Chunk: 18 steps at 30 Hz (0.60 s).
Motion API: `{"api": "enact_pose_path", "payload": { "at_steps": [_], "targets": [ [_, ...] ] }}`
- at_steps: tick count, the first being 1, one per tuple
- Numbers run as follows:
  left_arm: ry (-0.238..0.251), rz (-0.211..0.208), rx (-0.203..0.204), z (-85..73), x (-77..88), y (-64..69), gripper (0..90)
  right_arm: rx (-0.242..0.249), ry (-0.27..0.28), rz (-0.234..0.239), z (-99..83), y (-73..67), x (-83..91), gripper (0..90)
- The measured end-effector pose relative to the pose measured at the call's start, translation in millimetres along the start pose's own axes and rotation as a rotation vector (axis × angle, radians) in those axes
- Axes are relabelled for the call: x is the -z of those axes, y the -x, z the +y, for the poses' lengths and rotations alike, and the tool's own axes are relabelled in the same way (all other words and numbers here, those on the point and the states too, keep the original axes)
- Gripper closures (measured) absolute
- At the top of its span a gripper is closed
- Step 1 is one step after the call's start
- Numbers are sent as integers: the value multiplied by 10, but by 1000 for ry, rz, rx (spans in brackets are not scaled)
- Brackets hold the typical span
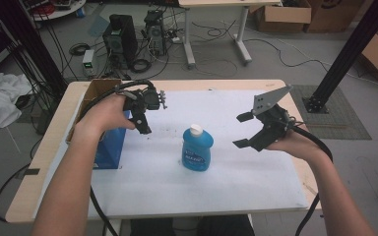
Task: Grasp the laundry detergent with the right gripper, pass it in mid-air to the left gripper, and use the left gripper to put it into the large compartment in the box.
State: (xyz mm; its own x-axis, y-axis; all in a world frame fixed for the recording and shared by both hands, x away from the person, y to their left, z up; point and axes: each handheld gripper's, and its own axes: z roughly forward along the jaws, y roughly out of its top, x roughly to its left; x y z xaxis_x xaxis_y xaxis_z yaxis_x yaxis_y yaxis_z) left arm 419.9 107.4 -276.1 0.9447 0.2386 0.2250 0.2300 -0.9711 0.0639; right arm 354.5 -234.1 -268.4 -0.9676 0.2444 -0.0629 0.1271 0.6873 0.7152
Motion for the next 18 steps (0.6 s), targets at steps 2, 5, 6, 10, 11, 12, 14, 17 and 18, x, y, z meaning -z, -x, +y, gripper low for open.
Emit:
{"api": "enact_pose_path", "payload": {
  "at_steps": [2, 5, 6, 10, 11, 12, 14, 17, 18],
  "targets": [
    [0, 0, 5, 0, -4, -2, 161, 1, -1, 1, -6, -5, -43, 163],
    [0, 1, 5, 0, -4, -1, 160, -2, -12, -4, -30, -20, -162, 164],
    [0, 2, 4, 1, -3, 1, 160, -2, -12, -4, -30, -20, -162, 164],
    [4, 4, 2, 5, -1, 7, 161, -4, -22, 5, -45, -45, -320, 163],
    [4, 3, 1, 4, -1, 7, 161, -2, -20, 7, -47, -55, -359, 163],
    [1, 3, 0, 1, -1, 8, 161, -3, -20, 14, -48, -60, -390, 165],
    [1, 2, 0, -1, -1, 8, 161, -4, -20, 16, -48, -64, -412, 162],
    [1, -1, 0, -12, -4, 6, 161, -6, -17, 14, -52, -78, -511, 164],
    [2, -2, 2, -15, -2, 6, 161, -6, -17, 14, -52, -78, -511, 164]
  ]
}}
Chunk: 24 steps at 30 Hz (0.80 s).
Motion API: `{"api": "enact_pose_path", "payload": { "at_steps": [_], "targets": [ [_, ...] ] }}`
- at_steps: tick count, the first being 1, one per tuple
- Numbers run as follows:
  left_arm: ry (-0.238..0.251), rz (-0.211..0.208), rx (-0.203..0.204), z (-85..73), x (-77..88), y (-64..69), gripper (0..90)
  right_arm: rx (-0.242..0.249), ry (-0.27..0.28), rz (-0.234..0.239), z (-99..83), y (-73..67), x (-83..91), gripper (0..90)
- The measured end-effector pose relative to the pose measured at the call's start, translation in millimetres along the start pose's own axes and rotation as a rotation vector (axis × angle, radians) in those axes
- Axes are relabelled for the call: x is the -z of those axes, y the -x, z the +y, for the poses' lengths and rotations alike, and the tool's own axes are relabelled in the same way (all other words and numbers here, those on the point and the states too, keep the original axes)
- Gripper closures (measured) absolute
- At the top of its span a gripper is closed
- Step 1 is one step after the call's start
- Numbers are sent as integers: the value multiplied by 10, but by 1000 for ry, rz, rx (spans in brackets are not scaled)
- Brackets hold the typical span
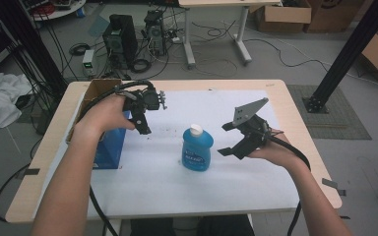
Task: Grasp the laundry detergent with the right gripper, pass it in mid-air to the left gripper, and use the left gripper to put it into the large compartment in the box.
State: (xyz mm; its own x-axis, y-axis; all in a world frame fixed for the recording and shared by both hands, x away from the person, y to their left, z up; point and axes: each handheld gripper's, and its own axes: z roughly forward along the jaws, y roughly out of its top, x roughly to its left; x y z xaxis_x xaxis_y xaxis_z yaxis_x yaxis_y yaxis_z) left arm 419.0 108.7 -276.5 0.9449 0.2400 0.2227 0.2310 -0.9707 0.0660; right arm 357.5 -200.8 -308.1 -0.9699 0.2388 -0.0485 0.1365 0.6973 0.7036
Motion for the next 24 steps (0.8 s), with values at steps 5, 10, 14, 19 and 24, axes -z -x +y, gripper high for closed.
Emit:
{"api": "enact_pose_path", "payload": {
  "at_steps": [5, 10, 14, 19, 24],
  "targets": [
    [6, 8, -3, -10, -3, 5, 162, 0, 4, 10, -7, -19, -139, 166],
    [2, 8, -3, -16, -5, 7, 162, -11, 17, 20, -16, -20, -240, 163],
    [-1, 6, -5, -20, -18, 12, 163, -21, 28, 23, -28, -16, -314, 159],
    [5, 7, -5, -20, -18, 12, 163, -23, 21, 27, -41, -17, -428, 159],
    [1, 5, -8, -13, -21, 11, 163, -29, 31, 26, -42, -22, -503, 161]
  ]
}}
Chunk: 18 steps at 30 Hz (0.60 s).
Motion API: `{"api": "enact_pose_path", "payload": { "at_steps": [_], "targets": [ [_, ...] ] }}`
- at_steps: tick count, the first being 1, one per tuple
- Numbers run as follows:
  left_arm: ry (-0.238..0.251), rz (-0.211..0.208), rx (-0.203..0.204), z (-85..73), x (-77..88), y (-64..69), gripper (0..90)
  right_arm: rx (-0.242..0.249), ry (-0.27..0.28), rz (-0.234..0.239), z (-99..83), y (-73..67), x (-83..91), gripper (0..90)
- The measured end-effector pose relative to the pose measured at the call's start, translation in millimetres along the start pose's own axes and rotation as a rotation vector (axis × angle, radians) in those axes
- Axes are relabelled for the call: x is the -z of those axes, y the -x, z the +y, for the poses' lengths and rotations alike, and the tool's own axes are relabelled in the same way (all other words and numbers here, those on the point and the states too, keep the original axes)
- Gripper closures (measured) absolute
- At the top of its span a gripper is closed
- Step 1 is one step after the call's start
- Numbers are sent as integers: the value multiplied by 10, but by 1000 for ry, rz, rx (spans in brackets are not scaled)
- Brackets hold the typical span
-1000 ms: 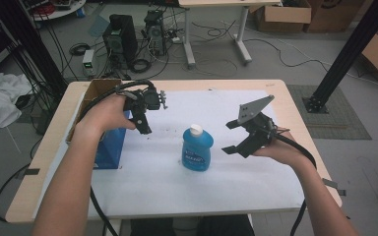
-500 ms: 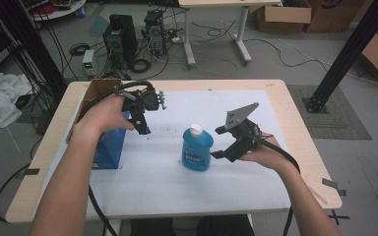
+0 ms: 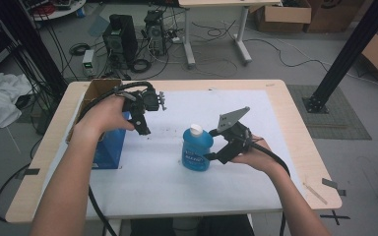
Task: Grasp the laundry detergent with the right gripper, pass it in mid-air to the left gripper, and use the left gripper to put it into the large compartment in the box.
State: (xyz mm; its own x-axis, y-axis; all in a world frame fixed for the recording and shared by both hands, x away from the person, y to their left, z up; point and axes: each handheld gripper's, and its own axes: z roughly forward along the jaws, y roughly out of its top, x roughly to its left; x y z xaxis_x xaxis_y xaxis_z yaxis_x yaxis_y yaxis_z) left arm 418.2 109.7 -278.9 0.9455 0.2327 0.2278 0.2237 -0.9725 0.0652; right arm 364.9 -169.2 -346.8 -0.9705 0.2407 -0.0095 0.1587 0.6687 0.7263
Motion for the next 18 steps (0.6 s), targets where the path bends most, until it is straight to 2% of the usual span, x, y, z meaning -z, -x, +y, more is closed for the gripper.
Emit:
{"api": "enact_pose_path", "payload": {
  "at_steps": [11, 18],
  "targets": [
    [-7, 1, 2, -12, -8, -9, 164, 20, 4, -5, 21, -45, -144, 191],
    [-5, 0, 1, -13, -9, -10, 163, 9, 10, -4, 38, -44, -219, 210]
  ]
}}
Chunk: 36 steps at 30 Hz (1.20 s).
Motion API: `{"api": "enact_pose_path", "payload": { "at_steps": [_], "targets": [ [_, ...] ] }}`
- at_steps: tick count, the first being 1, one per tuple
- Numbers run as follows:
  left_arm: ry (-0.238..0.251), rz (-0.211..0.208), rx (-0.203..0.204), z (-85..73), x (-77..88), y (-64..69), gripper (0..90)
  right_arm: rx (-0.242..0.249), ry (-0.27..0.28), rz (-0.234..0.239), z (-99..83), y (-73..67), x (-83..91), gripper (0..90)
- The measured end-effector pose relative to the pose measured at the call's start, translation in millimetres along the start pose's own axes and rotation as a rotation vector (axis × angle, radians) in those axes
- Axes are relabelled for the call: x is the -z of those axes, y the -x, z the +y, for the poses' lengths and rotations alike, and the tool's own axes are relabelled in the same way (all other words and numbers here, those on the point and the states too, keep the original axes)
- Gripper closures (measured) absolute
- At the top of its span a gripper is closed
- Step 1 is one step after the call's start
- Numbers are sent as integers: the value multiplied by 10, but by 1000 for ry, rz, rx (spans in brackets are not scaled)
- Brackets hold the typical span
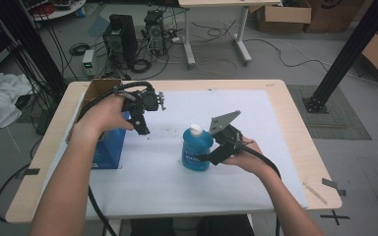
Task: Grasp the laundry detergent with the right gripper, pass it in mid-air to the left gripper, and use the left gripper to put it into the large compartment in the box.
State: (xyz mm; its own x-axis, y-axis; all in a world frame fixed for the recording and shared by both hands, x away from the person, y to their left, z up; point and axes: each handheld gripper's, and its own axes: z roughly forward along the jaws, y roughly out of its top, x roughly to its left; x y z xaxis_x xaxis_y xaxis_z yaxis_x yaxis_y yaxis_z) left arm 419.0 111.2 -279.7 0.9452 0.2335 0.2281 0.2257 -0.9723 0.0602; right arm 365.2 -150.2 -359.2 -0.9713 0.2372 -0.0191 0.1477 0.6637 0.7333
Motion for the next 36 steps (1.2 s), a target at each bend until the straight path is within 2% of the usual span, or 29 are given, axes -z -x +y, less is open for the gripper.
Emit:
{"api": "enact_pose_path", "payload": {
  "at_steps": [6, 11, 28, 29, 31, 36],
  "targets": [
    [-1, 0, 1, -4, 3, -8, 164, -3, 3, -3, -14, -6, -36, 238],
    [-2, -1, 1, -2, 7, -9, 164, -16, 30, 6, -34, 6, -33, 280],
    [-2, -4, 0, 5, 5, -11, 165, -12, 50, 7, -65, -11, -88, 357],
    [-1, -7, 0, 6, 3, -8, 165, -10, 59, 6, -66, -11, -86, 397],
    [-3, -6, -1, 5, 3, -8, 165, -12, 66, 7, -69, -10, -85, 413],
    [-2, -7, 1, -3, 0, -12, 165, -20, 74, 20, -81, -1, -92, 411]
  ]
}}
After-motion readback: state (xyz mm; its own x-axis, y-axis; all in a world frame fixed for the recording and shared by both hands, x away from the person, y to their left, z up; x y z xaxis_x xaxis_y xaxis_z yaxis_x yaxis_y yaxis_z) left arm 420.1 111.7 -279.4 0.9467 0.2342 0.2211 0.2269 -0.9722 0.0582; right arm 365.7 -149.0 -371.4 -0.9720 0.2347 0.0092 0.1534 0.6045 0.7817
